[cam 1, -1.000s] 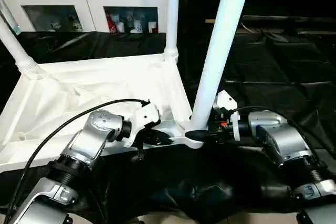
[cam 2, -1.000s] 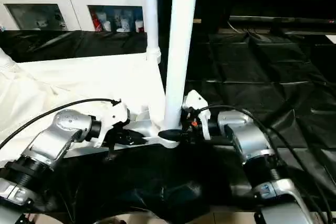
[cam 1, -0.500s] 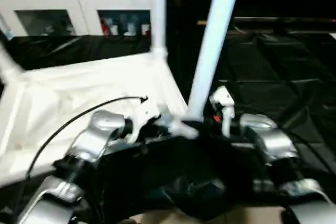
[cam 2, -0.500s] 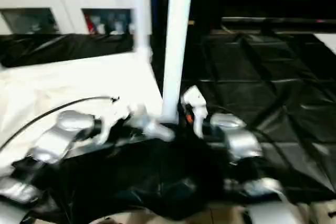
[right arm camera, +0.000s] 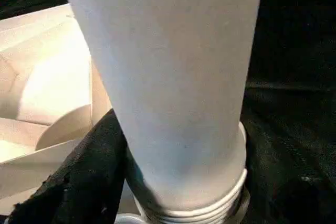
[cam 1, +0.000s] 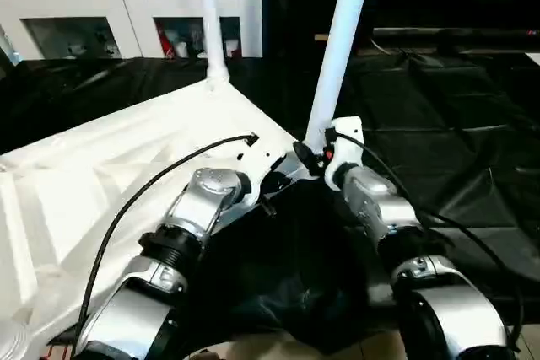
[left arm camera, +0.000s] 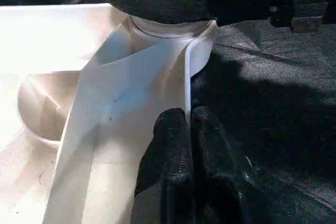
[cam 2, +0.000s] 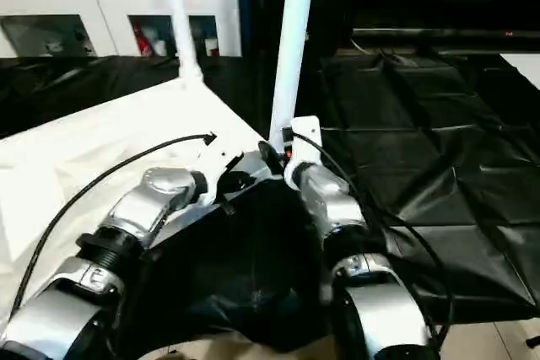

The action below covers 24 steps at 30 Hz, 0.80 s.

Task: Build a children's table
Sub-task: Rotate leg to tighten

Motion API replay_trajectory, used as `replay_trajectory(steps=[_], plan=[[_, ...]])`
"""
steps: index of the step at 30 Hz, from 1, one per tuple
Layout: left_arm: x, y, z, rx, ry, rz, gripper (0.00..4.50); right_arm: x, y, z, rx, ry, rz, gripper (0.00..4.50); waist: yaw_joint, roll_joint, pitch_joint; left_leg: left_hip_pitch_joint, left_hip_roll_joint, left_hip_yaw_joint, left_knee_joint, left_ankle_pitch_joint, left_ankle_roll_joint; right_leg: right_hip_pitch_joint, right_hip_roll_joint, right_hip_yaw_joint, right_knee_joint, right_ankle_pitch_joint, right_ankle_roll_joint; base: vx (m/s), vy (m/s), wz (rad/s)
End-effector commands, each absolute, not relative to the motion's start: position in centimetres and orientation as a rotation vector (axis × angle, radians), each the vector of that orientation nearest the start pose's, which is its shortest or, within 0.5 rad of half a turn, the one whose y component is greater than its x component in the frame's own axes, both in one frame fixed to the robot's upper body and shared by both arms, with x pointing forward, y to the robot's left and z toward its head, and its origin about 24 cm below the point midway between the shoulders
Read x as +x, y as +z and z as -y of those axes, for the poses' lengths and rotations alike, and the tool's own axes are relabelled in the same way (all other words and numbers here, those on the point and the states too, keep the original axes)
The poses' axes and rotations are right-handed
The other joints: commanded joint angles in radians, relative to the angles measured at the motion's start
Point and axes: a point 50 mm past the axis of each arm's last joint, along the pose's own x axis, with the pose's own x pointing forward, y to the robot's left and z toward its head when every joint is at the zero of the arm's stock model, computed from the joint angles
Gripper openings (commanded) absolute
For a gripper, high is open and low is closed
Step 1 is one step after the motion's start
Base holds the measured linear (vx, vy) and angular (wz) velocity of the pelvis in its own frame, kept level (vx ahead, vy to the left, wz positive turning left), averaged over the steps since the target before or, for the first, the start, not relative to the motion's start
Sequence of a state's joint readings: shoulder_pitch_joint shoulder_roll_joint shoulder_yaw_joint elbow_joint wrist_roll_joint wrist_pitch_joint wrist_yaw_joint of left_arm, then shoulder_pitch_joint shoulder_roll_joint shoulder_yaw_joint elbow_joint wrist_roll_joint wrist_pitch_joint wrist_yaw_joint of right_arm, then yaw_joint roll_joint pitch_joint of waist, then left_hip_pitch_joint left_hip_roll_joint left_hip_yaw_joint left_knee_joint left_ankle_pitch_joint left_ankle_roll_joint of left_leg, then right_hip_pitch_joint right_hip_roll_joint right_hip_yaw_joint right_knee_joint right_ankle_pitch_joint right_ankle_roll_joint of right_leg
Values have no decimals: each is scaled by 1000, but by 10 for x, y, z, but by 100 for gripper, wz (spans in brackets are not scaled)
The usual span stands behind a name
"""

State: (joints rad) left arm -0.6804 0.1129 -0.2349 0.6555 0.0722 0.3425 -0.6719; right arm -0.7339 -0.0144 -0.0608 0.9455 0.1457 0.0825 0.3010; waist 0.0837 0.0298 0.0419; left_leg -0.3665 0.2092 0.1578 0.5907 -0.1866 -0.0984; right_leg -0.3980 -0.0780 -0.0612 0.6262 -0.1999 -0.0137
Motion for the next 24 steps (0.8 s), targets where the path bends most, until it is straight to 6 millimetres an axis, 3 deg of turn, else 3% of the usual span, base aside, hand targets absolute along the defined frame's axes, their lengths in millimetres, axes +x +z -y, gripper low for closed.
replay_trajectory(steps=[1,5,6,10,15,20,21,24], plan=[[345,73,-49,297,-981,-304,0,341,3,69,168,478,-489,328,0,6,-58,3,10,4,-74,-208,14,50,-56,37,-85,-148,-210,0,0,0],[343,71,-55,319,-996,-303,0,346,14,71,152,516,-419,361,-1,4,-58,5,10,5,-75,-225,15,49,-57,38,-89,-187,-205,0,0,0],[342,70,-59,326,-1004,-300,0,349,20,74,142,533,-394,376,1,0,-60,2,10,6,-74,-200,21,52,-57,39,-86,-155,-206,0,0,0],[340,69,-65,348,-1021,-288,0,353,28,87,70,555,-357,396,1,3,-63,-2,10,7,-68,-135,41,55,-55,37,-74,-45,-229,0,0,0],[333,68,-72,340,-1094,-282,0,353,39,108,18,612,-309,443,5,-2,-62,0,12,9,-68,-130,56,57,-57,37,-74,-44,-236,0,0,0],[324,68,-83,348,-1204,-267,0,339,50,129,-73,820,-276,443,18,-1,-64,-2,16,9,-65,-107,77,59,-54,36,-69,0,-232,0,0,0],[322,67,-86,347,-1229,-271,0,334,52,134,-103,874,-269,443,16,4,-63,-3,15,10,-65,-106,77,57,-53,36,-68,3,-232,0,0,0],[317,66,-90,337,-1279,-276,0,327,54,140,-118,965,-274,443,18,1,-61,-2,15,11,-65,-120,82,58,-53,35,-71,-9,-233,0,0,0]])
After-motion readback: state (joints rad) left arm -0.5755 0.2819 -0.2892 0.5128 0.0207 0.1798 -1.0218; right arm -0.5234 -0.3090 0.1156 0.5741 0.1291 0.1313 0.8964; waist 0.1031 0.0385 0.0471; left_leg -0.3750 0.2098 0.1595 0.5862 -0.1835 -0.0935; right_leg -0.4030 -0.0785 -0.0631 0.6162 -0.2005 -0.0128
